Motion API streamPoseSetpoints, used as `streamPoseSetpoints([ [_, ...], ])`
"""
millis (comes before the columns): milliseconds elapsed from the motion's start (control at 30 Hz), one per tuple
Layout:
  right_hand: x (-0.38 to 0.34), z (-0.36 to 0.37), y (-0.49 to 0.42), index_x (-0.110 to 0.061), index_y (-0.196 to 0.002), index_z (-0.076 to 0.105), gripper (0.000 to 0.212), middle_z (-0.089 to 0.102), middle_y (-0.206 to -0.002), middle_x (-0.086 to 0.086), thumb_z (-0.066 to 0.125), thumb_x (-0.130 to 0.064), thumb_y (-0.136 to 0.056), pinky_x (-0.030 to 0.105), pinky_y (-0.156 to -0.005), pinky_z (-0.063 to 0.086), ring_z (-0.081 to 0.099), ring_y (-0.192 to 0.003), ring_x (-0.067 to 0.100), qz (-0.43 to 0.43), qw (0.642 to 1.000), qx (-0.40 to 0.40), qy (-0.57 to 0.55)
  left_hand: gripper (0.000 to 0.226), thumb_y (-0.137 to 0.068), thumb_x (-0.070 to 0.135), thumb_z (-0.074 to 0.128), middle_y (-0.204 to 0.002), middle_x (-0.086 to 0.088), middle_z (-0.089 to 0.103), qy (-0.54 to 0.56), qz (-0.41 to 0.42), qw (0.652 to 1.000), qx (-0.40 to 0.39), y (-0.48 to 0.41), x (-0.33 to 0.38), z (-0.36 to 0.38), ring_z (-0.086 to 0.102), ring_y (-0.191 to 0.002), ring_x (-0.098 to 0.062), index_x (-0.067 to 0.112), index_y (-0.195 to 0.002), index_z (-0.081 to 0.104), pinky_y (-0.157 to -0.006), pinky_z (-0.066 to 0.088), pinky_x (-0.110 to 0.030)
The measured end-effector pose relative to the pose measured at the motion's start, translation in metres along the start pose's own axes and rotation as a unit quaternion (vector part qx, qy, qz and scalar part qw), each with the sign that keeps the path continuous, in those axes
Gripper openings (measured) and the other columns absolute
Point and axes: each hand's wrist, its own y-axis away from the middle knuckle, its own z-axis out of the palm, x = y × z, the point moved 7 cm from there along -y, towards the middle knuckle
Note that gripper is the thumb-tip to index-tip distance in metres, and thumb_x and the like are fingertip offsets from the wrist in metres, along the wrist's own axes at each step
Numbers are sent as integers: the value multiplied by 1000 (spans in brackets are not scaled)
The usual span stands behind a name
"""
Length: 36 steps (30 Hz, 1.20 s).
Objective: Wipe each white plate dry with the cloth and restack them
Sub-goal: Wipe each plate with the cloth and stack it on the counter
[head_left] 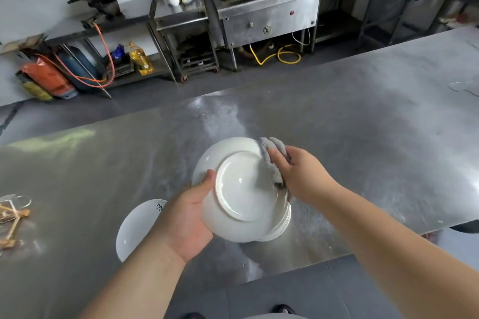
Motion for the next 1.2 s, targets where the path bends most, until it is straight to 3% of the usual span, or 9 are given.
streamPoseSetpoints([
  [100,-27,-1,9,-18,-77,48,52,55,-64,-6,45,-66,-96,25,-57,41,51,-62,16,-78,996,33,31,52,-99,26,54,-137,-24,68,-56,-12,998,-22,1,-2,6,66,-128,-38,-3,-141,60,-114,47,-54],
  [233,-77,-5,15,-23,-69,39,56,49,-57,-4,43,-75,-89,34,-51,39,46,-53,13,-199,971,77,107,47,-103,19,60,-142,-29,63,-59,-4,997,-56,1,-4,16,60,-135,-43,-4,-144,58,-121,39,-58],
  [367,-30,-7,11,-13,-81,61,65,64,-62,-9,46,-75,-93,30,-58,48,58,-60,12,-18,997,39,-63,51,-107,29,51,-150,-23,59,19,14,996,-87,2,4,12,57,-139,-38,2,-150,55,-117,41,-56],
  [467,19,16,27,-10,-81,59,74,53,-58,-10,43,-82,-89,22,-48,38,48,-51,12,138,973,32,-183,54,-105,37,46,-148,-19,62,54,22,997,-45,-1,-6,5,60,-136,-35,6,-148,58,-117,38,-56],
  [533,29,24,25,-9,-83,62,74,55,-60,-9,42,-80,-90,23,-50,39,49,-52,13,161,967,54,-190,53,-103,33,51,-145,-22,63,37,36,998,-18,-1,-18,4,60,-136,-37,3,-145,60,-121,36,-59],
  [700,-10,-16,-7,-13,-72,61,65,58,-53,-11,49,-75,-91,22,-50,42,51,-50,6,32,993,89,-77,52,-94,20,65,-142,-23,65,14,-5,997,-71,0,-19,9,63,-132,-37,4,-144,62,-97,60,-53],
  [900,-68,-9,-5,-17,-74,53,71,61,-63,-2,37,-86,-77,36,-59,50,59,-62,18,-145,978,50,144,50,-107,28,55,-146,-26,60,-35,-5,997,-67,-14,-6,16,57,-138,-41,2,-149,55,-122,36,-59],
  [1067,-19,-2,2,-22,-77,59,59,68,-67,-8,45,-77,-89,31,-64,52,64,-64,9,-19,994,89,-60,56,-101,31,54,-147,-25,60,0,49,998,-38,-11,-8,6,57,-138,-42,2,-149,55,-122,34,-59],
  [1200,12,19,4,-15,-79,62,64,64,-64,-11,44,-74,-95,28,-58,45,60,-64,13,114,988,22,-104,49,-109,29,51,-147,-24,61,6,44,999,6,-13,-18,-5,57,-138,-41,1,-149,54,-122,35,-58],
])
